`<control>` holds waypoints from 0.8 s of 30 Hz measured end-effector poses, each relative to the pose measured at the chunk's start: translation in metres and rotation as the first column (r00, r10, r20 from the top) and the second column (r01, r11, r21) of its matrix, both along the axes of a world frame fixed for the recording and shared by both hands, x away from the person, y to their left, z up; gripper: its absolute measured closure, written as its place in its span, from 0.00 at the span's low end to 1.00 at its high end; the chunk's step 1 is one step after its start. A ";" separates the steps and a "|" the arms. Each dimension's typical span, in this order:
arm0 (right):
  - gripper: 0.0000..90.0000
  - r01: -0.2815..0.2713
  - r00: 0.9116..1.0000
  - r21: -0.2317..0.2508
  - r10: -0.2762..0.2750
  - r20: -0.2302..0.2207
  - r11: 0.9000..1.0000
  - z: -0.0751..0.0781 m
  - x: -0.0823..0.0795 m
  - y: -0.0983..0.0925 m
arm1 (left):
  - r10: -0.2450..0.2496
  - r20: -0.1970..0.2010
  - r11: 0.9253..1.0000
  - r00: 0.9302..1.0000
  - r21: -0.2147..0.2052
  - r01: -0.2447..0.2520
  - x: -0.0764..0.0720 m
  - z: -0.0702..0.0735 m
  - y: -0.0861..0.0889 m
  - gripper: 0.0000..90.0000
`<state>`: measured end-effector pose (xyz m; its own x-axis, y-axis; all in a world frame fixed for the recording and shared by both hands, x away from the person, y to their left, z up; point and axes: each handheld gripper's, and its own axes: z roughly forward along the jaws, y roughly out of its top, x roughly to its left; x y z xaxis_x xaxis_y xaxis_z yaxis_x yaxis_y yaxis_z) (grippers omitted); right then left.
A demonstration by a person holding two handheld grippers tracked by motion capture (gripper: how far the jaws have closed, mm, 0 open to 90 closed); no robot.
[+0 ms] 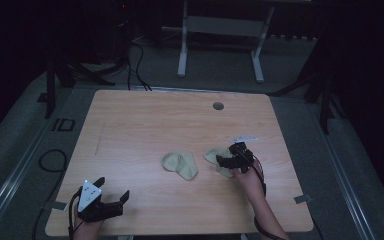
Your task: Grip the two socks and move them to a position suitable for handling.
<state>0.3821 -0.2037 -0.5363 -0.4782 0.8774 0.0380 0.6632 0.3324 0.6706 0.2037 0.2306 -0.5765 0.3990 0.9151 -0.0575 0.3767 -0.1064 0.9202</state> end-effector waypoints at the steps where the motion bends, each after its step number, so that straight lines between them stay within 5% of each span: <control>1: 0.32 0.006 1.000 -0.007 -0.006 0.001 1.000 -0.001 0.003 0.002 | 0.000 0.000 1.000 1.000 0.000 0.000 0.000 0.000 0.000 0.01; 8: 0.35 0.016 0.999 -0.057 -0.018 -0.032 0.998 -0.015 0.020 0.011 | 0.002 0.005 1.000 1.000 -0.005 -0.002 0.000 0.000 0.002 0.01; 12: 0.38 0.015 1.000 -0.102 -0.015 -0.001 0.995 -0.019 0.018 0.014 | 0.006 0.003 1.000 1.000 0.002 -0.006 0.000 0.000 0.003 0.01; 19: 0.84 0.007 1.000 -0.136 -0.003 0.027 0.991 -0.017 0.011 0.018 | 0.014 0.006 1.000 1.000 -0.009 -0.014 -0.002 0.000 0.004 0.01; 24: 0.89 -0.010 1.000 -0.111 0.010 0.003 0.994 -0.007 0.008 0.016 | 0.007 0.003 1.000 1.000 -0.003 -0.007 -0.001 0.000 0.003 0.01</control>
